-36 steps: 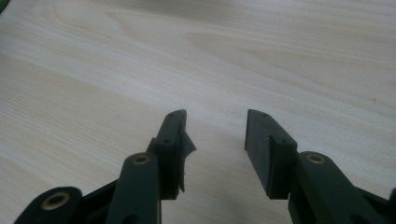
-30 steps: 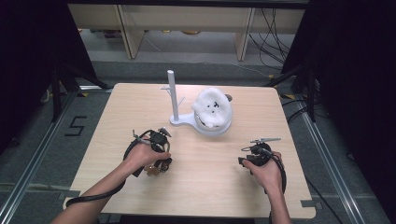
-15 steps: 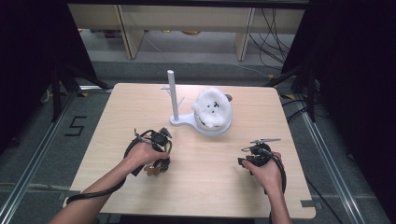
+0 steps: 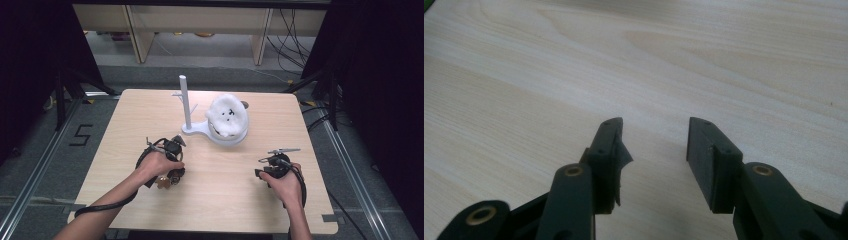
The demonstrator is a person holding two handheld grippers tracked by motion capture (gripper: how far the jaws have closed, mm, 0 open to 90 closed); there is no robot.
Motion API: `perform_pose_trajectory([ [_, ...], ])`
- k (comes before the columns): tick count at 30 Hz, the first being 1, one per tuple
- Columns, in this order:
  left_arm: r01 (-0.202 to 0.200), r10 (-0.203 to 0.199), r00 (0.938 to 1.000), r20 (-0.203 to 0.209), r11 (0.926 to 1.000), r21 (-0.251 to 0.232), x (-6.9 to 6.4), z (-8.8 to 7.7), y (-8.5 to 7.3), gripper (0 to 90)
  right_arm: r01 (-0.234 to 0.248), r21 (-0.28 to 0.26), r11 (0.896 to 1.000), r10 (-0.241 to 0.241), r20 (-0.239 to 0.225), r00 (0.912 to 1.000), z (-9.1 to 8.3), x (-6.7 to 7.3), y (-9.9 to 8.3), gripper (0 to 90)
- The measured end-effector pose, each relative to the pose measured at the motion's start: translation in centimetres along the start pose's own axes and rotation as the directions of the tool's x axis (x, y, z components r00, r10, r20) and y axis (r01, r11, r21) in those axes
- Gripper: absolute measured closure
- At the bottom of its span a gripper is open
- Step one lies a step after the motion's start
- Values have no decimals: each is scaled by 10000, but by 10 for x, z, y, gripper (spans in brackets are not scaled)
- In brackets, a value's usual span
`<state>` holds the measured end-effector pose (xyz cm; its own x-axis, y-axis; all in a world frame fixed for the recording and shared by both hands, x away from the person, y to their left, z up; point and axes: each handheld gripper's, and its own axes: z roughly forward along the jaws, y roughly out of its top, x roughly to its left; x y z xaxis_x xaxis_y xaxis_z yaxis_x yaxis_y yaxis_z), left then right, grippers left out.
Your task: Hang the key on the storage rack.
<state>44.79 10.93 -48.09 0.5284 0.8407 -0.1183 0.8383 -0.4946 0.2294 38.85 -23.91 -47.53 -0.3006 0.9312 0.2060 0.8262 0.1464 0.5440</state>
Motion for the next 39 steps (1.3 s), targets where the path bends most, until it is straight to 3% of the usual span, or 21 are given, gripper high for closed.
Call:
perform_pose_trajectory([
  [2, -316, 318, 9988, -371, 9995, 71, -3, 0, 0, 511, 228, -89, 9997, -228, 40, 9997, 0, -2, 0, 586],
  [4, -352, 363, 9985, -419, 9991, 247, -4, -1, -1, 556, 162, -137, 9998, -161, 18, 9999, 0, -1, 0, 586],
  [5, -505, 499, 9967, -634, 9987, -83, -6, 3, -3, 570, 221, -45, 9997, -220, 56, 9997, -1, -1, 1, 585],
  [8, -581, 585, 9965, -600, 9983, 85, -6, 1, -4, 594, 206, -106, 9997, -206, 21, 9998, -1, -2, 0, 585],
  [9, -1031, 1053, 9924, -643, 9940, 356, -3, -1, -3, 604, 295, -108, 9995, -294, 27, 9996, 0, -2, 0, 585],
  [14, -1503, 1522, 9872, -482, 9878, 412, 0, -3, -6, 641, 210, -64, 9998, -211, -43, 9998, 0, -2, 0, 584],
  [16, -1605, 1624, 9856, -463, 9861, 421, 1, -3, -7, 651, 480, 114, 9988, -483, 224, 9986, -1, -3, 1, 584],
  [17, -1913, 1936, 9799, -480, 9803, 485, 4, -4, -6, 651, 480, 114, 9988, -483, 224, 9986, -1, -3, 1, 584],
  [18, -1736, 1749, 9836, -434, 9843, 327, 3, -3, -8, 654, 458, -212, 9987, -457, 63, 9989, -1, -2, 1, 584],
  [22, -1818, 1834, 9822, -408, 9825, 419, 3, -4, -8, 660, 638, -151, 9978, -636, 171, 9978, -1, -3, 1, 582],
  [25, -2105, 2127, 9760, -469, 9765, 469, 4, -4, -8, 665, 542, -173, 9984, -542, -7, 9985, -1, -2, 1, 580],
  [27, -2098, 2112, 9765, -432, 9771, 366, 4, -4, -9, 670, 554, -188, 9983, -554, -26, 9985, -1, -2, 1, 579],
  [29, -2426, 2428, 9694, -370, 9701, 93, 6, -4, -12, 675, 450, -311, 9985, -451, -28, 9990, -1, -2, 1, 577],
  [33, -2652, 2647, 9634, -418, 9642, -74, 8, -6, -17, 679, 579, -181, 9982, -579, -7, 9983, -3, -1, 2, 577],
  [35, -2616, 2604, 9646, -420, 9647, -285, 9, -6, -20, 680, 609, -200, 9979, -609, -3, 9981, -3, -1, 2, 576],
  [38, -2638, 2628, 9640, -416, 9644, -190, 11, -8, -21, 681, 602, -202, 9980, -602, 9, 9982, -3, -1, 2, 575],
  [39, -2565, 2549, 9661, -414, 9657, -399, 13, -10, -23, 682, 604, -208, 9980, -604, 9, 9982, -3, -1, 2, 574],
])
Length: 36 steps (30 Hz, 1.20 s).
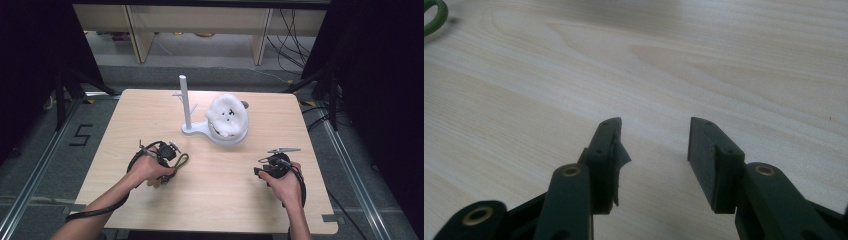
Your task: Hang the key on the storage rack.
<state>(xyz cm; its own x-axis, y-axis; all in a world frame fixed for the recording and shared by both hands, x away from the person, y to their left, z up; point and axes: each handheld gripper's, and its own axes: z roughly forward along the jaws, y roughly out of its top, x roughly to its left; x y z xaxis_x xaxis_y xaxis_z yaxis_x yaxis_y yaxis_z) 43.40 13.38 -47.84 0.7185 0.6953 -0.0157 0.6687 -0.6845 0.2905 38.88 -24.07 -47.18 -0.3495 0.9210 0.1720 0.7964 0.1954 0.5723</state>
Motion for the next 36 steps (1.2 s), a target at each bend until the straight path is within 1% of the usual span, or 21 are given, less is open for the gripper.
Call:
perform_pose_trajectory([
  [3, 113, -111, 9999, 45, 9993, -357, 1, -3, -3, 682, -10, -26, 10000, 10, -53, 10000, 1, 0, 0, 573],
  [4, 165, -161, 9998, 66, 9983, -560, 2, -6, -7, 682, -316, -165, 9994, 315, -74, 9995, 0, 2, 0, 573],
  [7, 149, -146, 9999, 41, 9962, -855, 4, -9, -11, 681, -266, -203, 9994, 265, -26, 9996, -1, 1, 0, 573],
  [8, 314, -311, 9995, 47, 9922, -1206, 4, -9, -14, 681, -252, -239, 9994, 251, -3, 9997, -1, 1, 0, 573],
  [10, 259, -257, 9997, 35, 9873, -1567, 5, -11, -22, 681, -15, -130, 9999, 16, 120, 9999, -2, 0, 0, 571],
  [13, 202, -192, 9998, 77, 9830, -1823, 4, -12, -28, 681, -233, -137, 9996, 234, 20, 9997, -2, 1, 1, 570],
  [14, 155, -127, 9998, 156, 9805, -1959, 4, -13, -31, 682, 193, -278, 9994, -188, 185, 9997, 0, -3, 0, 568],
  [16, 190, -158, 9998, 155, 9702, -2414, 5, -14, -38, 681, 191, -287, 9994, -186, 194, 9996, 1, -2, 0, 566],
  [17, 190, -158, 9998, 155, 9702, -2414, 5, -14, -38, 682, 191, -287, 9994, -186, 194, 9996, 1, -2, 0, 566],
  [18, 229, -201, 9997, 134, 9649, -2615, 6, -16, -41, 682, -1, -392, 9992, 3, 69, 10000, 1, 0, 1, 562],
  [20, 274, -257, 9996, 96, 9502, -3105, 7, -17, -45, 682, 23, -380, 9993, -29, -140, 9999, 1, -1, 1, 561],
  [25, 731, -691, 9973, 242, 9157, -3951, 8, -19, -54, 682, 152, -377, 9992, -148, 115, 9998, 1, -3, 1, 556],
  [26, 868, -831, 9962, 274, 9002, -4268, 9, -18, -57, 682, 126, -537, 9985, -130, -60, 9999, 2, -2, 0, 556],
  [27, 868, -831, 9962, 274, 9002, -4268, 9, -18, -57, 682, 126, -537, 9985, -130, -60, 9999, 2, -2, 0, 556],
  [29, 981, -989, 9949, 220, 8852, -4549, 10, -19, -60, 682, 335, -452, 9984, -324, 250, 9992, 1, -4, 0, 556],
  [30, 963, -968, 9950, 234, 8764, -4719, 12, -20, -63, 682, 242, -446, 9987, -235, 159, 9996, 1, -4, 0, 556],
  [31, 963, -968, 9950, 234, 8764, -4719, 12, -20, -63, 682, 242, -446, 9987, -235, 159, 9996, 1, -4, 0, 556],
  [32, 991, -1015, 9946, 216, 8664, -4895, 12, -20, -66, 682, 206, -484, 9986, -195, 230, 9995, 1, -4, 0, 556],
  [33, 1141, -1153, 9929, 307, 8424, -5266, 13, -20, -69, 682, 209, -512, 9985, -199, 198, 9996, 1, -3, 0, 556],
  [34, 1141, -1153, 9929, 307, 8424, -5266, 13, -20, -69, 682, 265, -553, 9981, -253, 228, 9994, 1, -4, 0, 556],
  [36, 1244, -1279, 9912, 338, 8136, -5680, 13, -21, -72, 682, 296, -551, 9980, -281, 288, 9992, 1, -4, 0, 556],
])
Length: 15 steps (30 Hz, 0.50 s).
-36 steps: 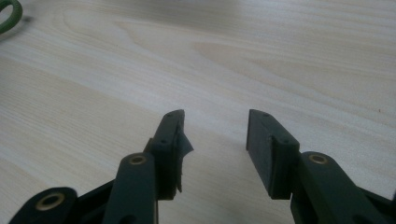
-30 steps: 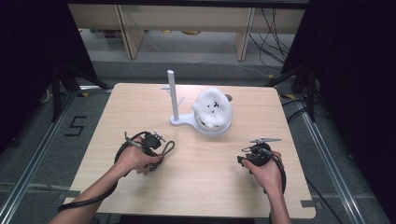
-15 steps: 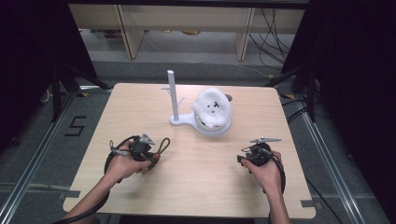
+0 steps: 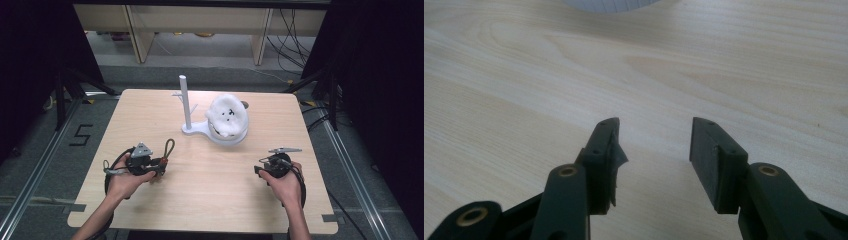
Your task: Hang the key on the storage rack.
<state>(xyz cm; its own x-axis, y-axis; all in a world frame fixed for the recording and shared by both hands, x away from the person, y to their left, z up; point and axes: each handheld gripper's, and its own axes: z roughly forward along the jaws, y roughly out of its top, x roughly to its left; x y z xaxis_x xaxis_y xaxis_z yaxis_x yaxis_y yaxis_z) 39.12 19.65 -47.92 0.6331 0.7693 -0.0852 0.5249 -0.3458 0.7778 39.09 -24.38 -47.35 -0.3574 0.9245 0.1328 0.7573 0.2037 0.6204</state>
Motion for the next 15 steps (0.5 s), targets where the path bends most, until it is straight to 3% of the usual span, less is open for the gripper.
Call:
perform_pose_trajectory([
  [6, 275, -270, 9996, 67, 9950, -964, 3, -6, -1, 682, -198, -59, 9998, 197, -62, 9998, -1, 2, 0, 556],
  [8, 109, -107, 9999, 18, 9956, -931, 4, -8, -1, 682, -65, -150, 9999, 65, 5, 10000, 0, 1, 0, 556],
  [9, 272, -267, 9996, 62, 9928, -1162, 4, -8, -1, 682, -397, -122, 9991, 394, -271, 9989, -1, 3, 1, 555],
  [10, 171, -175, 9998, -14, 9921, -1239, 4, -9, 0, 682, -527, -5, 9986, 526, -212, 9984, -3, 5, 1, 552],
  [15, 115, -123, 9999, -39, 9874, -1577, 6, -10, 5, 682, -170, -173, 9997, 168, -132, 9998, -3, 2, 0, 541],
])
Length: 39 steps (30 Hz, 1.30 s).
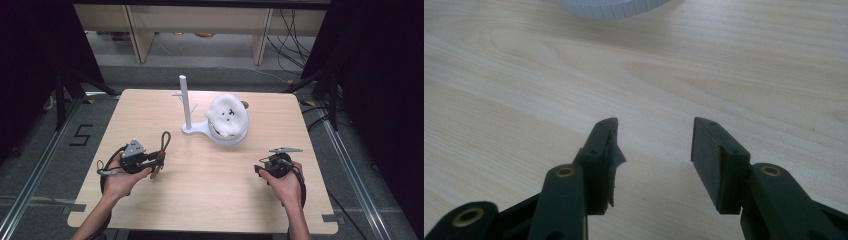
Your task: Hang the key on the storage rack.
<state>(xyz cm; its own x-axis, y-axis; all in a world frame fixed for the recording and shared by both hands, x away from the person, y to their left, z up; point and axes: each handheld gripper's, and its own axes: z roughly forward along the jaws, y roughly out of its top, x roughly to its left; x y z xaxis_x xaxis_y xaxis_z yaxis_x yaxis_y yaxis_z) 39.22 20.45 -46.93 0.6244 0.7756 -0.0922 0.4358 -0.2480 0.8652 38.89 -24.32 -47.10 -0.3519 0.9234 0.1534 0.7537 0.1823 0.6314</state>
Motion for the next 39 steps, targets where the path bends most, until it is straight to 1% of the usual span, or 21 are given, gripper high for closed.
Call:
perform_pose_trajectory([
  [1, 17, -17, 10000, 16, 9999, -108, 0, 0, 2, 682, 30, -32, 10000, -29, 159, 9999, 1, -2, 0, 540],
  [3, 37, -37, 10000, 3, 9997, -233, 0, 0, 4, 682, -72, -58, 10000, 73, 111, 9999, 1, -1, 0, 539],
  [4, -1, 0, 10000, -5, 9999, -173, 0, 0, 6, 682, -286, -27, 9996, 286, -43, 9996, -1, 1, 0, 539],
  [5, -80, 80, 10000, 10, 9995, -304, 0, 0, 8, 682, -123, -160, 9998, 122, -56, 9999, 0, -1, 0, 539],
  [6, -80, 80, 10000, 10, 9995, -304, 0, 0, 8, 682, -320, 12, 9995, 320, 12, 9995, -2, 1, 0, 538],
  [8, -154, 152, 9999, -68, 9994, -302, 0, 1, 10, 682, -281, -12, 9996, 281, 62, 9996, -2, 0, 0, 538],
  [9, -113, 111, 9999, -46, 9991, -410, 0, 2, 12, 682, -51, -128, 9999, 53, 131, 9999, 0, -3, -1, 538],
  [10, -113, 111, 9999, -46, 9991, -410, 0, 2, 12, 682, -51, -128, 9999, 53, 131, 9999, 0, -3, -1, 538],
  [11, -116, 114, 9999, -43, 9987, -489, 1, 2, 13, 682, -359, -41, 9993, 358, -37, 9994, -2, -1, 0, 538],
  [14, -166, 159, 9998, -135, 9982, -569, 3, 2, 16, 682, -384, -58, 9992, 383, -49, 9993, -2, -1, 0, 538],
  [15, -136, 131, 9999, -85, 9978, -641, 3, 2, 17, 682, -297, -35, 9996, 298, 163, 9994, -2, -2, 0, 538],
  [16, -178, 168, 9997, -152, 9974, -692, 3, 1, 20, 682, -326, -66, 9994, 327, 132, 9994, -2, -1, 0, 537],
  [19, -242, 238, 9997, -54, 9961, -847, 4, 2, 24, 682, -293, -66, 9995, 294, 150, 9995, -2, -2, 0, 537],
  [20, -242, 238, 9997, -54, 9961, -847, 4, 2, 24, 682, -293, -66, 9995, 294, 150, 9995, -2, -2, 0, 537],
  [21, -236, 228, 9997, -110, 9960, -866, 3, 2, 26, 682, -395, -88, 9992, 395, -27, 9992, -2, 0, 0, 536],
  [22, -317, 308, 9995, -116, 9957, -871, 3, 3, 28, 682, -342, -74, 9994, 342, -27, 9994, -2, -1, 0, 536],
  [23, -319, 308, 9994, -132, 9954, -906, 3, 3, 29, 682, -279, -54, 9996, 280, 181, 9994, -1, -1, 0, 536],
  [24, -319, 308, 9994, -132, 9954, -906, 3, 3, 29, 682, -279, -54, 9996, 280, 181, 9994, -1, -1, 0, 536],
  [26, -331, 322, 9994, -116, 9949, -954, 4, 4, 33, 682, -353, -123, 9993, 352, -56, 9994, -2, 0, 0, 535],
  [33, -423, 412, 9991, -135, 9942, -987, 5, 9, 41, 682, -386, -78, 9992, 387, 99, 9992, -3, 0, 0, 534],
  [39, -336, 316, 9993, -196, 9929, -1144, 7, 10, 48, 682, -287, -104, 9995, 288, 64, 9996, -3, -1, 0, 532],
])
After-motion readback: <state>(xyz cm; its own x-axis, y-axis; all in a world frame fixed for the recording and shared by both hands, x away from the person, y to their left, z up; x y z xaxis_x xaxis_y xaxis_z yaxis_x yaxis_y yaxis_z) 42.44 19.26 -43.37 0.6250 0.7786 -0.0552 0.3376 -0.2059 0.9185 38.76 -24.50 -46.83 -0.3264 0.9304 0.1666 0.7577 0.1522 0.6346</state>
